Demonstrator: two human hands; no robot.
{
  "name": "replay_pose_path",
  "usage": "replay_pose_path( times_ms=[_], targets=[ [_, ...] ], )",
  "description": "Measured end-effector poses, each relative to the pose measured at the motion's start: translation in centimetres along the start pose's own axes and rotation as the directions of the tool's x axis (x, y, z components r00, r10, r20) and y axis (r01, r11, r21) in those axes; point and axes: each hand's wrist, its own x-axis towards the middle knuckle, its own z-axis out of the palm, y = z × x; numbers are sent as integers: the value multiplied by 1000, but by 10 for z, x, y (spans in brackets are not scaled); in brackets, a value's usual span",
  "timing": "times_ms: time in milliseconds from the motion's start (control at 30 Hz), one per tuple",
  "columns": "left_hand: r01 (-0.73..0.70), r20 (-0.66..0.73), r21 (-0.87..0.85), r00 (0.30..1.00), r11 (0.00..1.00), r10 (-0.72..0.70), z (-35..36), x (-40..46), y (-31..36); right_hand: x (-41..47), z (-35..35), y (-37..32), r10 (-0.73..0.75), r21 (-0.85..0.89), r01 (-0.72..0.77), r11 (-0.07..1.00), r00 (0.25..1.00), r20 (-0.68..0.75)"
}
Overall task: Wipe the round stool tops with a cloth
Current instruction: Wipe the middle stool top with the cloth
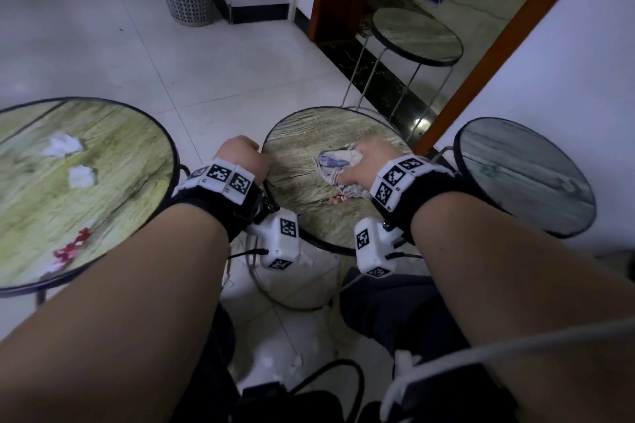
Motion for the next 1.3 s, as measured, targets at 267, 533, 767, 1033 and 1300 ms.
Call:
replay_pose_path(
  times_ms=[267, 533, 767, 1033, 1300],
  targets=[
    [-23, 24, 18, 999, 1000, 22, 7, -17, -2, -19, 3, 7, 14, 31, -15, 999, 1000, 26],
    [19, 102, -38, 995, 999, -16, 9, -27, -5, -39, 7, 15, 17, 72, -17, 997, 1000, -3],
    [57, 160, -90, 986, 994, -43, 13, -38, -15, -57, 8, 20, 0, 111, 0, 994, 1000, -5],
    [77, 181, -134, 982, 988, -52, 17, -55, -15, -69, 16, 26, 17, 94, -17, 995, 1000, -1],
    [122, 166, -160, 982, 980, -95, 22, -64, -11, -77, 21, 37, 37, 135, -36, 990, 999, -5]
  ],
)
